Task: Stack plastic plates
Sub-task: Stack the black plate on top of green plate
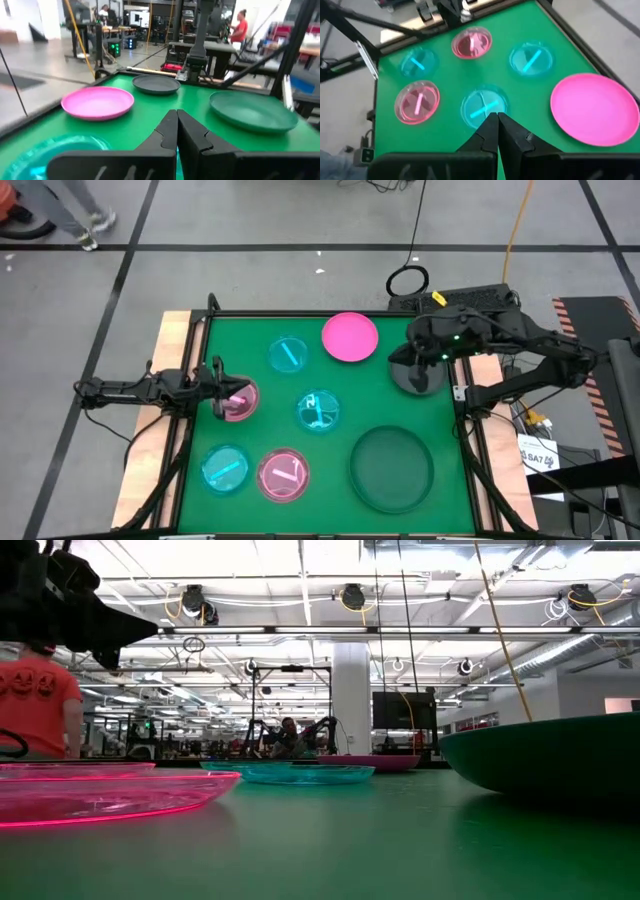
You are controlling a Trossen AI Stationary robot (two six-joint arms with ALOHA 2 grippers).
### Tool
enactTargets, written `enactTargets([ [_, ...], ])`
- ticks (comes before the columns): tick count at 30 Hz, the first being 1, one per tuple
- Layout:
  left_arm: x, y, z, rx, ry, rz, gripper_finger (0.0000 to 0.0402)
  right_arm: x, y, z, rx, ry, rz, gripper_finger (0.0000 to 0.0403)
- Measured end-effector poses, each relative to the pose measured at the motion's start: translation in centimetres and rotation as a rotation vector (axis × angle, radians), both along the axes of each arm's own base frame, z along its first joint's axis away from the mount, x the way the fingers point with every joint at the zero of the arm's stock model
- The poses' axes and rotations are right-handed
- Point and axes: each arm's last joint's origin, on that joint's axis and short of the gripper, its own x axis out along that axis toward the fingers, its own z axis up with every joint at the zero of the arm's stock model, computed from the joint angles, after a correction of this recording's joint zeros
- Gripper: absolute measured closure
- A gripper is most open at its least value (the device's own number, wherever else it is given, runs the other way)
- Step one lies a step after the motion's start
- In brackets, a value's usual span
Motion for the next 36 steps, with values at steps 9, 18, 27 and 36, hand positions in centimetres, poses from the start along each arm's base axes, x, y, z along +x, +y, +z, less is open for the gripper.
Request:
enactTargets([
  [9,-0.2,0.0,1.1,-0.077,-0.013,0.007,0.04,1.1,-0.1,-2.1,0.019,0.202,-0.026,0.0403],
  [18,-0.4,0.0,5.6,-0.109,0.125,0.015,0.04,0.6,-0.3,-7.0,-0.055,0.54,-0.029,0.0403],
  [27,1.2,0.0,10.9,-0.181,0.171,0.025,0.04,0.1,-0.2,-13.2,-0.029,0.605,-0.062,0.0403],
  [36,4.2,-0.1,14.2,-0.172,0.276,0.059,0.04,-0.6,-0.8,-17.8,0.154,0.745,-0.29,0.0376],
])
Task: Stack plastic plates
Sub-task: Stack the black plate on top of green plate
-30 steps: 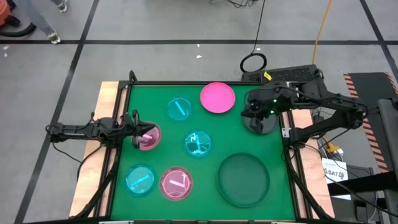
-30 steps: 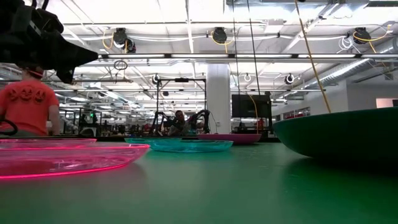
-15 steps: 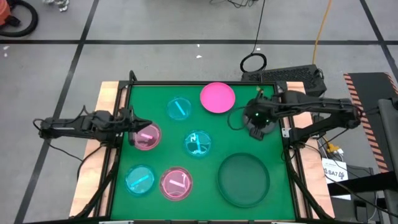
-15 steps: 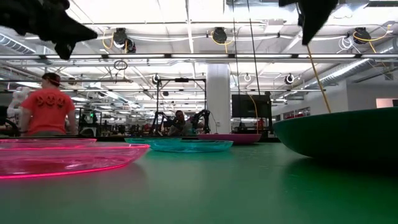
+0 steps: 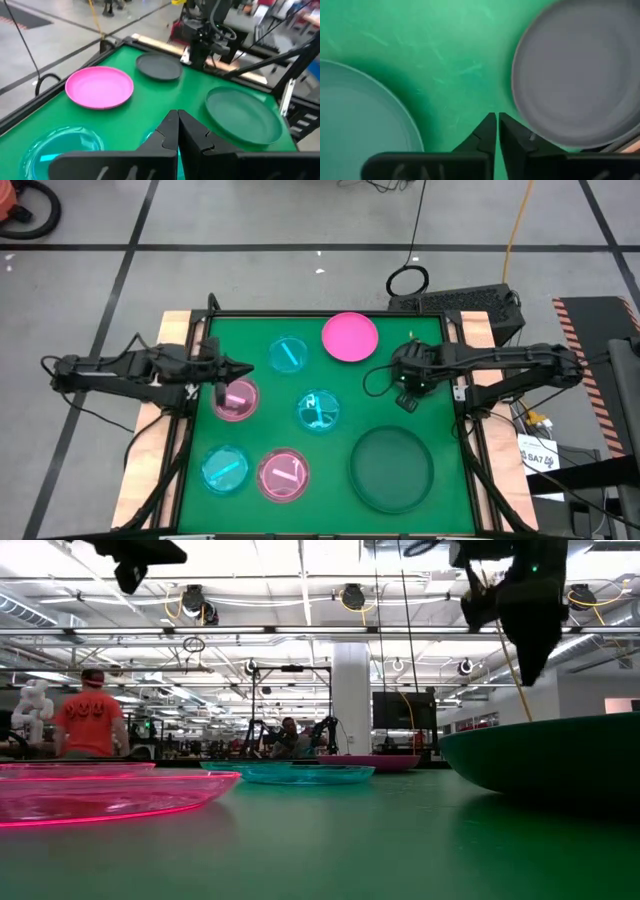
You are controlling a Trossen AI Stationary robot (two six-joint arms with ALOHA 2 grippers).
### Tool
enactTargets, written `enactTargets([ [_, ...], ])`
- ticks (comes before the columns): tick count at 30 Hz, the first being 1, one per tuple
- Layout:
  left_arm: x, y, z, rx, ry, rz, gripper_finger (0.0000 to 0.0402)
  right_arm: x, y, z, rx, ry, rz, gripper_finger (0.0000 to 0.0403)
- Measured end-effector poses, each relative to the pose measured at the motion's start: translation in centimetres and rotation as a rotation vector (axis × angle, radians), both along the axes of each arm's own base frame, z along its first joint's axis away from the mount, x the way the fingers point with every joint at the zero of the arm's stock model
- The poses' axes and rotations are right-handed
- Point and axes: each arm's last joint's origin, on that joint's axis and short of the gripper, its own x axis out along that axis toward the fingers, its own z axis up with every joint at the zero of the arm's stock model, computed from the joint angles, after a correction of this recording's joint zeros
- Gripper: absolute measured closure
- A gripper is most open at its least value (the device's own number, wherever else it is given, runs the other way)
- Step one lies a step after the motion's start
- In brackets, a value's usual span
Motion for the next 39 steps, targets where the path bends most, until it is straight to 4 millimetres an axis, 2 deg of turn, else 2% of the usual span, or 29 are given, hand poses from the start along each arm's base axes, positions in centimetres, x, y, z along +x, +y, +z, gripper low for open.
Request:
enactTargets([
  [12,4.3,-0.2,-0.3,-0.009,0.149,0.006,0.04,1.5,-1.5,-3.8,0.037,0.158,-0.03,0.0269],
  [22,6.1,-0.2,1.0,-0.002,0.162,0.004,0.04,4.0,-3.1,-7.3,0.017,0.217,0.056,0.0225],
  [30,7.0,-0.3,1.5,0.008,0.163,0.0,0.04,4.9,-3.5,-10.1,-0.001,0.334,0.076,0.0225],
  [34,7.4,-0.3,1.2,0.008,0.181,0.0,0.04,5.3,-3.6,-11.2,0.005,0.368,0.087,0.0242],
  [39,7.7,-0.4,1.0,0.002,0.186,0.0,0.04,5.5,-3.6,-11.7,0.01,0.373,0.082,0.0273],
])
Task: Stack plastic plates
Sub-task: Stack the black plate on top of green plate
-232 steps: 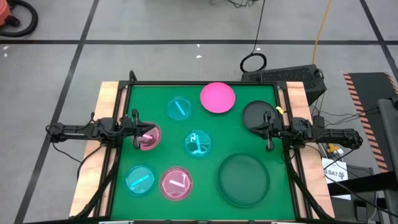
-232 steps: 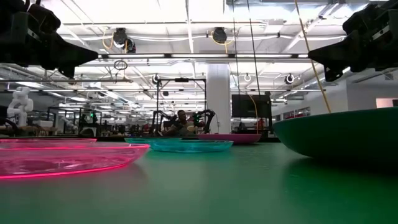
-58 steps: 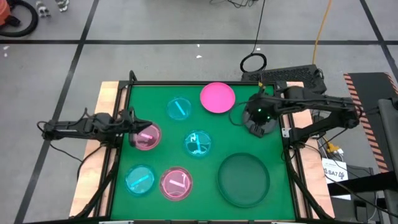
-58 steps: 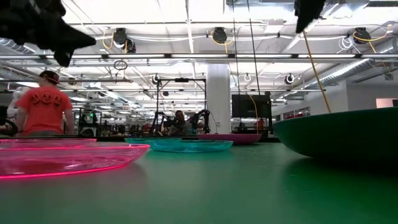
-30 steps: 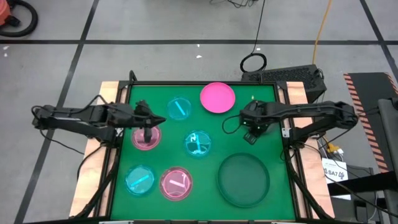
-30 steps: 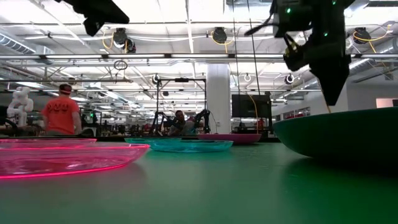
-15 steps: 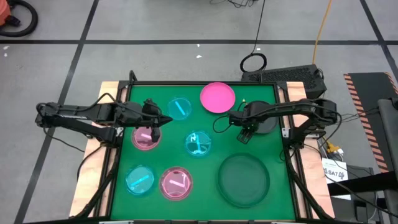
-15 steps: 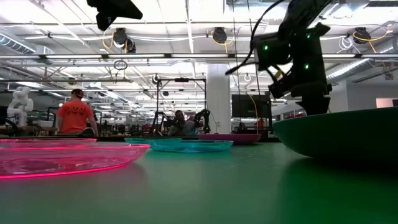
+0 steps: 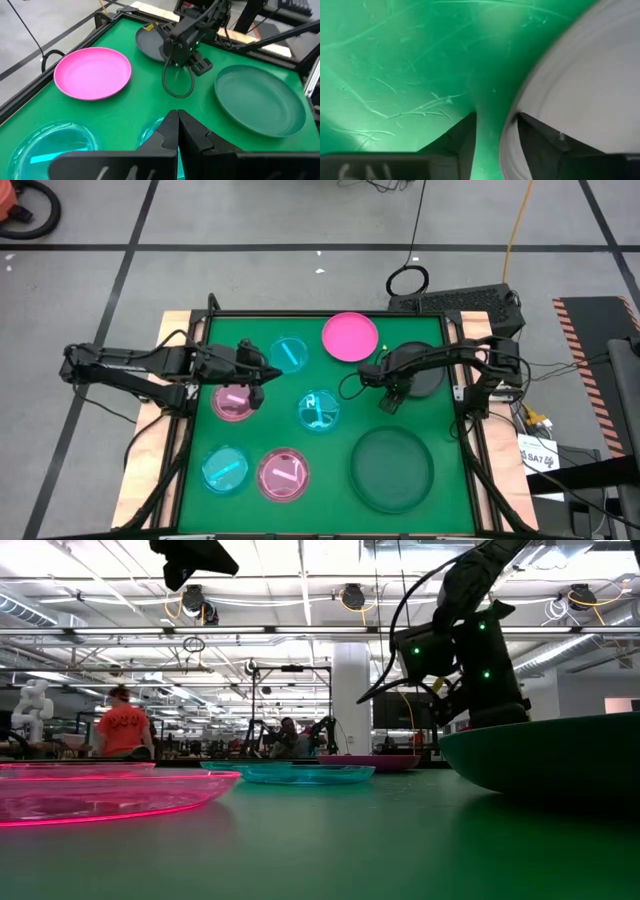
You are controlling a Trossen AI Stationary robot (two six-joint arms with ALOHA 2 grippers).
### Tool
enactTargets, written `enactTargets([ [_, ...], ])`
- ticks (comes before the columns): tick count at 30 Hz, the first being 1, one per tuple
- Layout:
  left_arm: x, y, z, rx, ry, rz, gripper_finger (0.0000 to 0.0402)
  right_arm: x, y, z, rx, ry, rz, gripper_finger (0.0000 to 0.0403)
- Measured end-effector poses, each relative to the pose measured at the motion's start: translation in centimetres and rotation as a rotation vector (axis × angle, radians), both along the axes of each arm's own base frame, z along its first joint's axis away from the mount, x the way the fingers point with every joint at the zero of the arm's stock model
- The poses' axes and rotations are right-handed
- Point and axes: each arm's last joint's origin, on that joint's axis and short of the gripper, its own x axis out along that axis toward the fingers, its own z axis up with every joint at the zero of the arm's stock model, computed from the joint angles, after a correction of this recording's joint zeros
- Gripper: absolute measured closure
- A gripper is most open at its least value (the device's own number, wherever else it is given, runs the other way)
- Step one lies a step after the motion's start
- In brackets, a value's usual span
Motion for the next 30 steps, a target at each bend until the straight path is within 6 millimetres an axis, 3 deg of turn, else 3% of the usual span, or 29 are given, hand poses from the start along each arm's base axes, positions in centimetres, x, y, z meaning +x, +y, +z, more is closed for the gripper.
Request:
enactTargets([
  [12,0.0,0.0,-0.1,-0.005,0.006,0.003,0.04,-0.4,-0.1,0.9,-0.083,-0.01,-0.005,0.039],
  [20,0.0,0.1,-0.2,0.001,0.015,0.016,0.04,-1.0,0.4,2.5,-0.056,-0.033,0.036,0.0392],
  [30,-0.1,0.2,-0.3,-0.015,0.02,0.085,0.04,-2.8,2.3,8.6,-0.07,-0.209,0.108,0.0397],
])
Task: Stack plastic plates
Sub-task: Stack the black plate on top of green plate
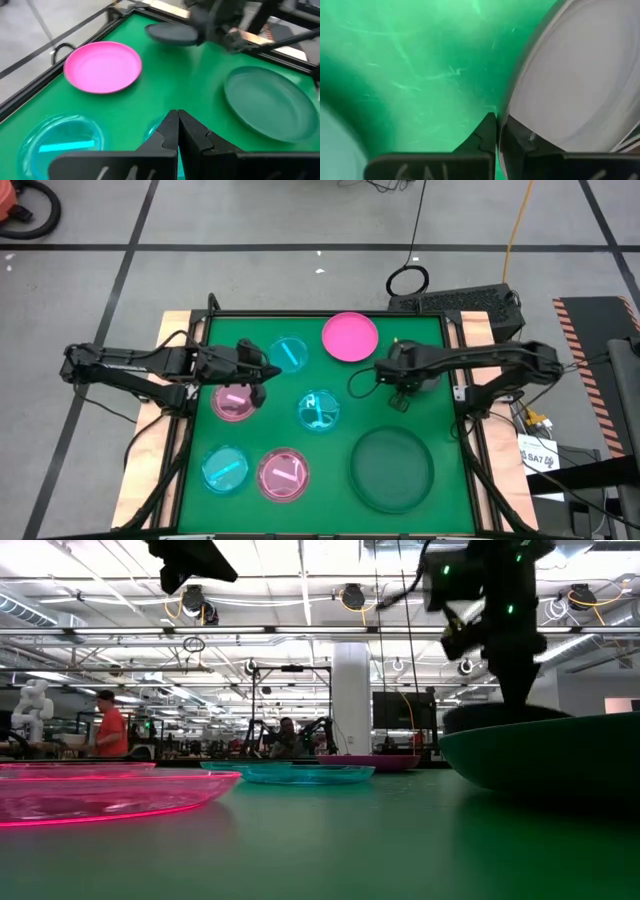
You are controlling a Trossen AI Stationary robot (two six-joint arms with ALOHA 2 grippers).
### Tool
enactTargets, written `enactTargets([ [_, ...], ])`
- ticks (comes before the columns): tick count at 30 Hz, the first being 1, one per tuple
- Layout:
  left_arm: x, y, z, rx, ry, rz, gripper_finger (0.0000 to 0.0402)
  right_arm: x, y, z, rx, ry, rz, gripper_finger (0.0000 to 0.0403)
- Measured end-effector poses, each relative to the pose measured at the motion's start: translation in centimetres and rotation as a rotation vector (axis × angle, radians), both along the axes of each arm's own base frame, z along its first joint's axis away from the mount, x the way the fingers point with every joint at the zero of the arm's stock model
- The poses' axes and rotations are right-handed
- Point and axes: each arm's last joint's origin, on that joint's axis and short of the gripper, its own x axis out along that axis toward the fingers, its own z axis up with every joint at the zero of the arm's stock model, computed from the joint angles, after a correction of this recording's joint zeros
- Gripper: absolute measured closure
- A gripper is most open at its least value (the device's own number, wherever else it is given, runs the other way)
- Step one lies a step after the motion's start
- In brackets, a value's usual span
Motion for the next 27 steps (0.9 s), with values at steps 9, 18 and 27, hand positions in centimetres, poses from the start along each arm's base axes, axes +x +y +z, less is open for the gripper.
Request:
enactTargets([
  [9,-0.2,0.2,-0.2,-0.02,0.006,0.085,0.04,-0.3,2.4,6.0,-0.025,-0.344,0.084,0.0397],
  [18,-0.2,0.2,-0.3,-0.106,-0.014,0.133,0.04,-0.1,5.6,8.1,0.033,-0.435,0.144,0.0397],
  [27,-0.6,-0.2,-1.0,-0.26,0.057,0.117,0.04,0.5,8.8,10.4,0.076,-0.396,0.169,0.0397],
])
